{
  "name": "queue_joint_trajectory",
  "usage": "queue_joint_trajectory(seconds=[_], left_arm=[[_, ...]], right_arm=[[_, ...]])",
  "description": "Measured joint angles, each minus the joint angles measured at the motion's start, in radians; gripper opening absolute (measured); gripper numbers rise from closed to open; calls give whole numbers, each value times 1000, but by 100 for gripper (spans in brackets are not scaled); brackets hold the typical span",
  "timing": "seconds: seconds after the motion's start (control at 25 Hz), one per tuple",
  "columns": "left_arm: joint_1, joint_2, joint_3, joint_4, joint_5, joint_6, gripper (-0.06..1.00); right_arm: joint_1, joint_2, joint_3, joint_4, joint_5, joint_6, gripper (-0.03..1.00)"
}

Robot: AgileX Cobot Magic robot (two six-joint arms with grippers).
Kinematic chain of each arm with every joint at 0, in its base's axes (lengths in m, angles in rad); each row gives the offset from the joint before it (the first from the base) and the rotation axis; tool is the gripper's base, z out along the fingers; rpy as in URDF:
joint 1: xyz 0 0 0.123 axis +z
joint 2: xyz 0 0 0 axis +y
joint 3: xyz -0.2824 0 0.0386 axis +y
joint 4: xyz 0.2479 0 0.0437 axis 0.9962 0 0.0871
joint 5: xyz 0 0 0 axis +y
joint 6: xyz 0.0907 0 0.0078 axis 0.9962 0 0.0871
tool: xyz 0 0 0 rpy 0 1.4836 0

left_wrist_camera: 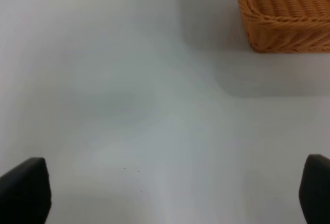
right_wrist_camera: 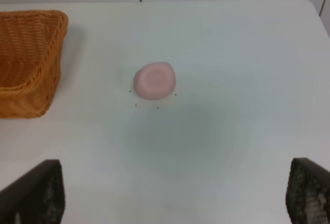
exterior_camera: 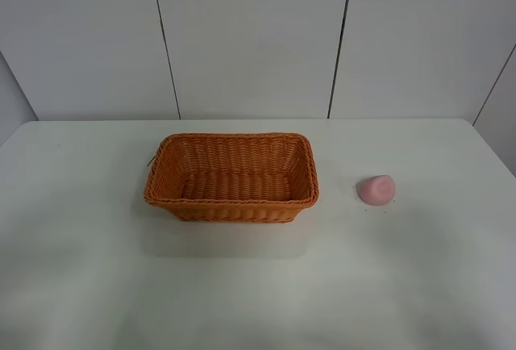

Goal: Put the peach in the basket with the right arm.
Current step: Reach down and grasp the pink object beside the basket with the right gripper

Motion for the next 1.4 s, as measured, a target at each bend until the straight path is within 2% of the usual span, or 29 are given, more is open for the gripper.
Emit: queue_joint_trajectory(seconds=[0.48, 0.6, 0.92, 1.2, 1.4], left_arm=[[0, 0, 0, 0, 0, 0, 99], [0, 0, 0, 0, 0, 0, 99], [0, 0, 0, 0, 0, 0, 99], [0, 0, 0, 0, 0, 0, 99], [0, 0, 0, 0, 0, 0, 99]], right_arm=[[0, 2, -1, 4, -11, 0, 66], [0, 72, -8, 5, -17, 0, 66], [0, 583, -104, 9, -78, 0, 66], [0, 1089, -301, 9, -102, -6, 66], [0, 1410, -494, 10, -109, -26, 66]])
